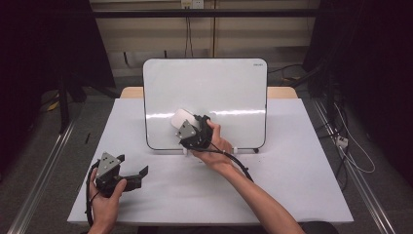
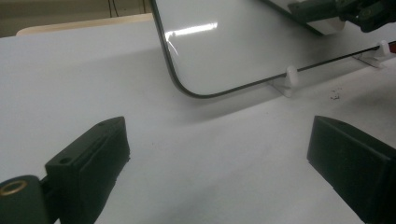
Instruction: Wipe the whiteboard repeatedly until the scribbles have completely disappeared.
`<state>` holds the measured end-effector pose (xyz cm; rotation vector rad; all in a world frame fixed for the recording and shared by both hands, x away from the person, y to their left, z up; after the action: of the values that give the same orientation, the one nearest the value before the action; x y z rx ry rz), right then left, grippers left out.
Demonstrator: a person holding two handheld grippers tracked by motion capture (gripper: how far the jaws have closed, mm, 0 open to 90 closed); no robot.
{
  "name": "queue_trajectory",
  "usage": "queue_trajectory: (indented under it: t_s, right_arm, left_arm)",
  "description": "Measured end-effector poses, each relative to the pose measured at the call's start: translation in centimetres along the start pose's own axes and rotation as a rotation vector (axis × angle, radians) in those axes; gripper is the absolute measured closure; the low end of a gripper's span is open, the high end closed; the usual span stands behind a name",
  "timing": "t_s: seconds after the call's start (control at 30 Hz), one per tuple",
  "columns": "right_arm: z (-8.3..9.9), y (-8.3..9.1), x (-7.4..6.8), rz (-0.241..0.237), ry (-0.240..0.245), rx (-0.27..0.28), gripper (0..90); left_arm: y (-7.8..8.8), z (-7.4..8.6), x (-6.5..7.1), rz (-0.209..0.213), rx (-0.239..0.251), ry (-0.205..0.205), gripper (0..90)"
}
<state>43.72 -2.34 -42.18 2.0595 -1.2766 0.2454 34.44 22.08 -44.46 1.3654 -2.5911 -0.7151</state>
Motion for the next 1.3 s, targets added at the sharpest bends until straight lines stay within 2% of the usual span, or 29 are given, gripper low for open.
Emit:
queue_trajectory:
  t_s: [0.2,0.47,0.6,0.67,0.77,0.8,0.87,0.9,0.93,1.2,1.3]
  right_arm:
    - [-0.1,0.0,-0.3,0.003,0.006,-0.001,31.3]
    - [-0.3,0.0,0.4,0.001,0.015,0.003,31.2]
    - [-0.9,0.0,2.2,0.03,-0.029,-0.001,31.2]
    - [-1.1,0.0,3.4,0.042,-0.035,-0.003,31.3]
    - [-1.3,0.1,5.2,0.065,-0.077,-0.005,31.3]
    - [-1.4,0.1,5.8,0.079,-0.109,0.002,31.3]
    - [-1.3,0.3,7.0,0.092,-0.13,-0.001,31.2]
    - [-1.2,0.4,8.2,0.107,-0.159,0.0,31.2]
    - [-1.2,0.4,8.2,0.107,-0.159,0.0,31.2]
    - [-0.3,1.3,12.1,0.164,-0.26,-0.011,31.2]
    - [0.1,1.5,12.9,0.164,-0.288,-0.009,31.2]
  left_arm:
    - [-0.1,0.0,0.0,0.004,-0.003,-0.003,5.7]
    - [0.1,0.1,-0.1,-0.001,0.0,0.004,5.6]
    - [0.2,0.1,-0.2,-0.002,0.003,0.005,5.6]
    - [0.2,0.1,-0.2,-0.001,0.002,0.005,5.6]
    - [0.2,0.1,-0.3,-0.003,0.004,0.008,5.6]
    - [0.3,0.1,-0.3,-0.003,0.004,0.007,5.6]
    - [0.3,0.1,-0.3,-0.001,0.006,0.007,5.6]
    - [0.3,0.1,-0.3,-0.004,0.005,0.009,5.6]
    - [0.3,0.2,-0.3,-0.005,0.005,0.011,5.6]
    - [0.5,0.3,-0.4,-0.011,0.003,0.014,5.6]
    - [0.6,0.5,-0.4,-0.015,-0.004,0.016,5.7]
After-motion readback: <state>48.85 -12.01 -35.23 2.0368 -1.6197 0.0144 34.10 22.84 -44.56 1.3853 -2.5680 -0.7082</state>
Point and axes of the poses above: each handheld gripper's, and its own axes: y roughly backward along the jaws, z roughly out of its underside, x roughly to its right, the point moved 3 cm from there along -y, roughly forward along the jaws, and after that the axes turned 10 degrees about -y, right-handed, at the moved point
